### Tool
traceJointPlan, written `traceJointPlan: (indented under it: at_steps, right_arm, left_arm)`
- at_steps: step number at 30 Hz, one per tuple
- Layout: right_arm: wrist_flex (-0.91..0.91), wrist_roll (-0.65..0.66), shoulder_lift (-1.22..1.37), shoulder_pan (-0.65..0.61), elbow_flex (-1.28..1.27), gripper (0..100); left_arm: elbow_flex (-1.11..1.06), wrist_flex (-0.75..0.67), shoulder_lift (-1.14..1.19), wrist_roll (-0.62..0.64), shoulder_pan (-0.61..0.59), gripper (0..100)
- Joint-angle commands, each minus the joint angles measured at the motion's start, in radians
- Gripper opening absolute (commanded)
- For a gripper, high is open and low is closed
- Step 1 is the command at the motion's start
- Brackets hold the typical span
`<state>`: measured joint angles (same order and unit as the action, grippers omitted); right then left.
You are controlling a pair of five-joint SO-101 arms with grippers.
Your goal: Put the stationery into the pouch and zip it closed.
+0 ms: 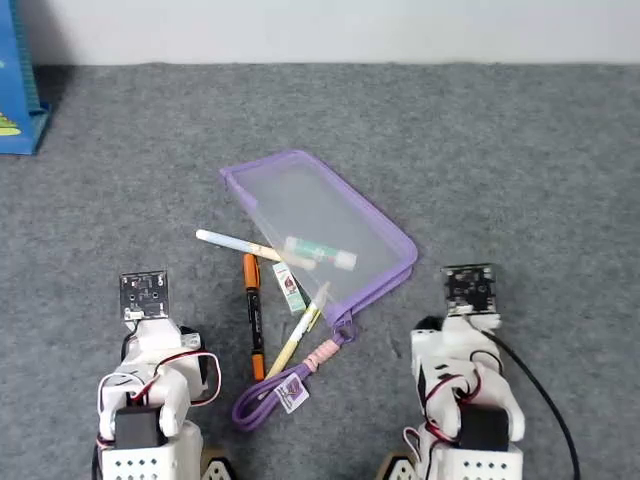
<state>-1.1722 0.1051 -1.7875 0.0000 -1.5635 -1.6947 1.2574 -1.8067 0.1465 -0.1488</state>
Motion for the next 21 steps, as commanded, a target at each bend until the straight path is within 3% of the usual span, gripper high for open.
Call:
traceJointPlan:
  at_steps: [1, 6, 12, 17, 21]
  right_arm:
    - [0.015, 0.021, 0.004, -0.073, 0.077, 4.6]
    - [-0.027, 0.015, 0.012, -0.157, 0.175, 17.6]
    - [-0.067, 0.017, 0.085, -0.309, 0.341, 8.5]
    - [-0.067, 0.012, 0.414, -0.328, 0.462, 8.4]
    - [-0.054, -0.071, 0.694, -0.34, 0.56, 8.4]
  left_arm:
    - [0.01, 0.003, -0.012, 0.008, -0.003, 2]
    - [0.01, 0.003, -0.012, 0.008, -0.002, 2]
    - [0.01, 0.003, -0.012, 0.008, -0.002, 2]
    - [0.01, 0.003, -0.012, 0.008, -0.002, 2]
    - [0.01, 0.003, -0.012, 0.008, -0.002, 2]
